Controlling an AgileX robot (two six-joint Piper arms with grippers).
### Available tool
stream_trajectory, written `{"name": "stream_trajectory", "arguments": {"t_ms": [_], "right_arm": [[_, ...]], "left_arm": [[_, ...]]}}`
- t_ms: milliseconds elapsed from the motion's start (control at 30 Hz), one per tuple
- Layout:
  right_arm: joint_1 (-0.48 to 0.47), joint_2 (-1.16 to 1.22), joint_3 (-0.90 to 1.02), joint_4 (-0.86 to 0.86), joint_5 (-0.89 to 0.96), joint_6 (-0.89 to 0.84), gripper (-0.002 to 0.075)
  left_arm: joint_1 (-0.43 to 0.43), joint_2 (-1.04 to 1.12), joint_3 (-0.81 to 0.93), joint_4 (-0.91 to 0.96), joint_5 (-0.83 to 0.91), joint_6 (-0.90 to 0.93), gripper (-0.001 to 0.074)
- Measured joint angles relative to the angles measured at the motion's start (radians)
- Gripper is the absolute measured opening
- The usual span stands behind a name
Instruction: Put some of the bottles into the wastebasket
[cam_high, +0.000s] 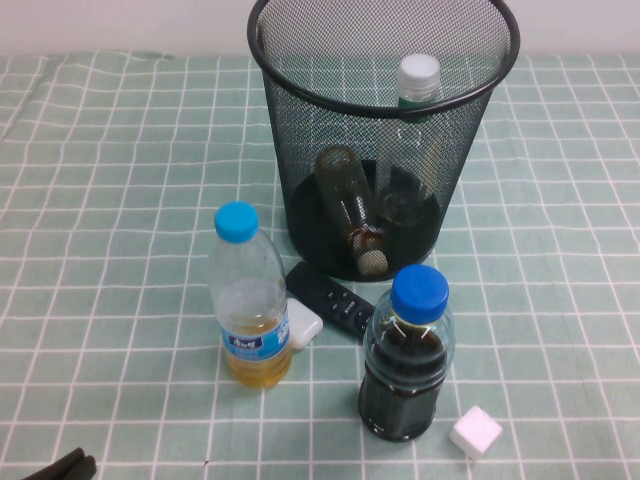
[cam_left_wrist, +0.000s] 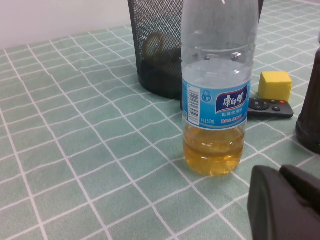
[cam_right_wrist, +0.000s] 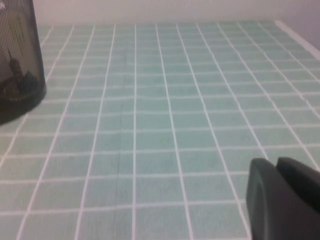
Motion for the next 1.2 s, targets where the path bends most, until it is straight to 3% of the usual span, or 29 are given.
{"name": "stream_trajectory", "arguments": {"t_ms": [133,1000,1100,1200], "right_arm": [[0.0,0.0,0.0,-0.01,0.12,-0.002,-0.0001],[0.0,0.0,0.0,-0.014,0.133,-0.002,-0.0001],[0.0,0.0,0.0,-0.014,0.135,-0.002,-0.0001],[0.0,0.0,0.0,-0.014,0.135,-0.002,-0.0001]], "left_arm": [[0.0,0.0,0.0,0.0,0.0,0.0,-0.0004],[0.0,0.0,0.0,0.026,-0.021,-0.007,-0.0004],[0.051,0.0,0.0,0.09,-0.105,-0.053,-0.0004],[0.172,0.0,0.0,0.157,-0.209,-0.103,-0.0004]]}}
